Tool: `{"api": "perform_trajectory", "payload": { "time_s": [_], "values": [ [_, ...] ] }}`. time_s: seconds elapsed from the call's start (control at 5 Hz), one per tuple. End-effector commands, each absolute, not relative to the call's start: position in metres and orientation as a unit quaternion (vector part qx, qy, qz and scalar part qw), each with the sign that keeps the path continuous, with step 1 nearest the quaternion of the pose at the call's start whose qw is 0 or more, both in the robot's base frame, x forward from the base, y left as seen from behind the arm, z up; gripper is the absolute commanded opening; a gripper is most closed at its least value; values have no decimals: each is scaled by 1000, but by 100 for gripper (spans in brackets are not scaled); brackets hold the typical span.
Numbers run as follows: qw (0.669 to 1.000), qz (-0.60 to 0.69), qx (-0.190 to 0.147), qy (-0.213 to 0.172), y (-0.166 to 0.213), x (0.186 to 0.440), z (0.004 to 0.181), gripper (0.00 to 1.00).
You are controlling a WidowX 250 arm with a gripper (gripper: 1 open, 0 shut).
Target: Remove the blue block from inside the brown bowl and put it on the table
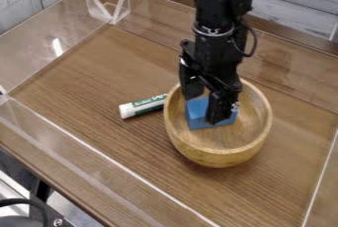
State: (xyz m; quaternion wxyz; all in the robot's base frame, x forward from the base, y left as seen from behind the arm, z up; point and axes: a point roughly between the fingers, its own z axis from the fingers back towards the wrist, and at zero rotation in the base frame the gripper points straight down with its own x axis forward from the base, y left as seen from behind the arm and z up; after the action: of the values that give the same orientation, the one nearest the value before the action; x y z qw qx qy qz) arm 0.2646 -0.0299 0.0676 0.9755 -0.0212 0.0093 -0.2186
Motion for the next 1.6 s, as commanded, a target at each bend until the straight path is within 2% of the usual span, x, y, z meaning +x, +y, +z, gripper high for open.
{"api": "perform_trajectory", "payload": {
  "time_s": [0.0,0.2,1.4],
  "values": [
    [976,-213,-16,-36,-28,277,91,100],
    [976,-212,-16,-37,-28,278,91,100],
    [975,-219,-18,-43,-30,278,60,100]
  ]
}}
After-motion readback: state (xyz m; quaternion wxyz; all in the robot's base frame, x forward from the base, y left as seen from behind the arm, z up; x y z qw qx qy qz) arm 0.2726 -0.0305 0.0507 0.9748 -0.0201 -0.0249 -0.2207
